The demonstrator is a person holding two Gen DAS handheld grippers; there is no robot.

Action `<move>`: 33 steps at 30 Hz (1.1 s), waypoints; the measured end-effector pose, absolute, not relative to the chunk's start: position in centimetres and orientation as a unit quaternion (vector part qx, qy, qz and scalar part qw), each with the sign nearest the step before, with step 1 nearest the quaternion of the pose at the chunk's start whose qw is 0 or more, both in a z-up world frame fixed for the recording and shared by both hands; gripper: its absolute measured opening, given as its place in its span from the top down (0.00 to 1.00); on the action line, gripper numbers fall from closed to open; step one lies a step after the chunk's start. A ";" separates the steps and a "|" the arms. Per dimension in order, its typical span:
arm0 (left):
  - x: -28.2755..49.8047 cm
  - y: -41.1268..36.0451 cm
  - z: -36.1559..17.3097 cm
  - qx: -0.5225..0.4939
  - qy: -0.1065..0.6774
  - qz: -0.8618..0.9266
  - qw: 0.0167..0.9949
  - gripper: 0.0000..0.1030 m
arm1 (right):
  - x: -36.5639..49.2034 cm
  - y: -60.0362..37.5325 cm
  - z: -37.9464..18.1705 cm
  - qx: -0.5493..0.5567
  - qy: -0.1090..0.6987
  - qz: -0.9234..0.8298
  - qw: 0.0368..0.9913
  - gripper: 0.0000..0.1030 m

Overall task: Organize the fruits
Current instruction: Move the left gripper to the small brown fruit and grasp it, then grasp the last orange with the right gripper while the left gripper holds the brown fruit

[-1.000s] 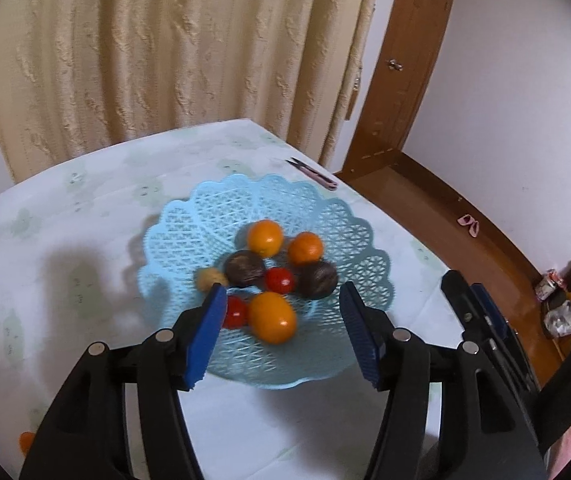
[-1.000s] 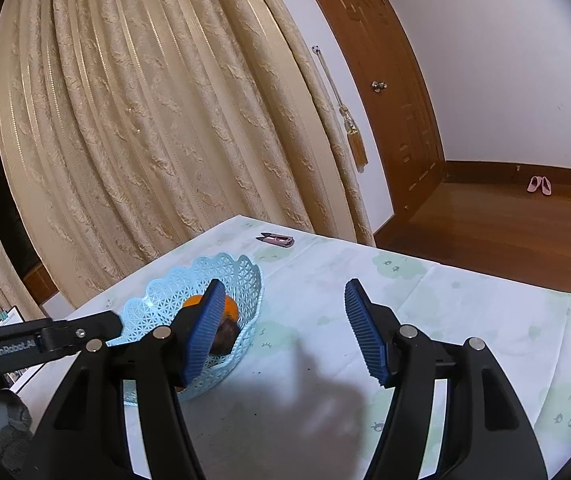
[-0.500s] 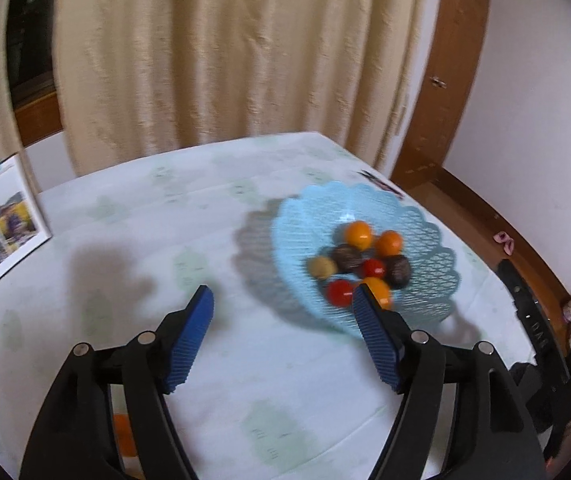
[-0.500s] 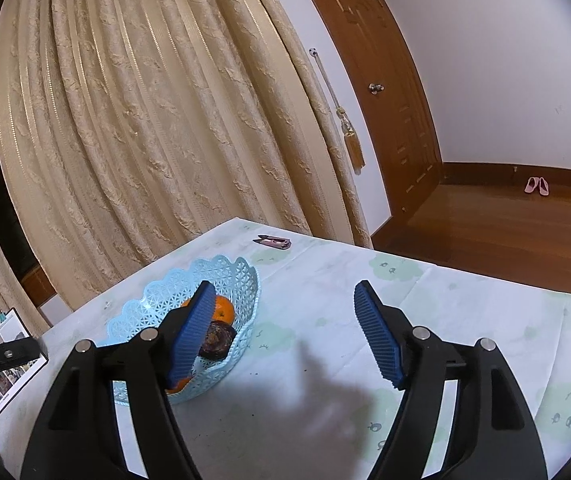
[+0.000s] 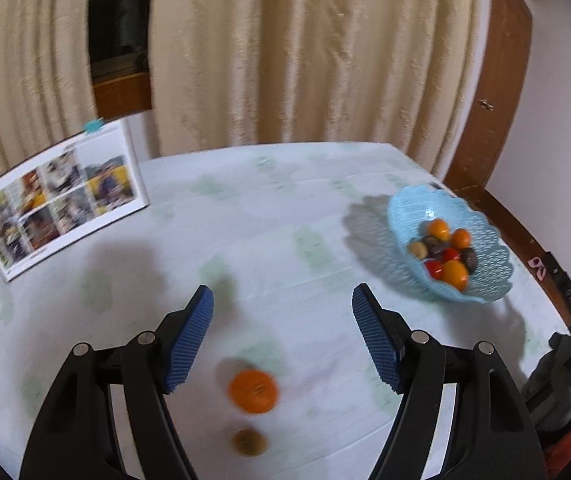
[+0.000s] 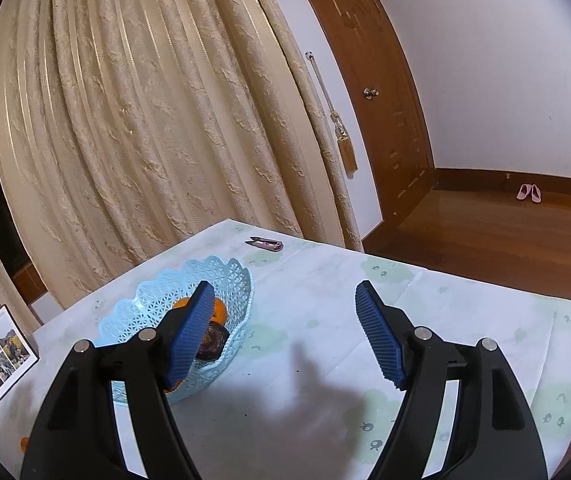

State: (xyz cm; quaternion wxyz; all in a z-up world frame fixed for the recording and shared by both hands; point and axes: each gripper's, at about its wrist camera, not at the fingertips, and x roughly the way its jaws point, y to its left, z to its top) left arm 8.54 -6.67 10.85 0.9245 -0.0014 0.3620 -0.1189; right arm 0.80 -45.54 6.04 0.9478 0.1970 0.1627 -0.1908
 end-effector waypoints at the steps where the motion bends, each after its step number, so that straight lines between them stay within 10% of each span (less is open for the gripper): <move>1: 8.3 -5.8 10.5 -0.006 0.366 -0.111 0.924 0.30 | 0.8 -45.5 6.1 0.194 0.164 -0.191 0.948 0.28; 21: 4.0 -2.8 3.0 -0.017 0.439 -0.106 0.892 0.41 | 2.2 -37.6 7.3 0.131 0.209 -0.080 0.966 0.28; 33: 3.8 -3.5 1.3 -0.017 0.445 -0.124 0.887 0.72 | 4.7 -30.7 6.5 0.106 0.276 0.039 0.954 0.28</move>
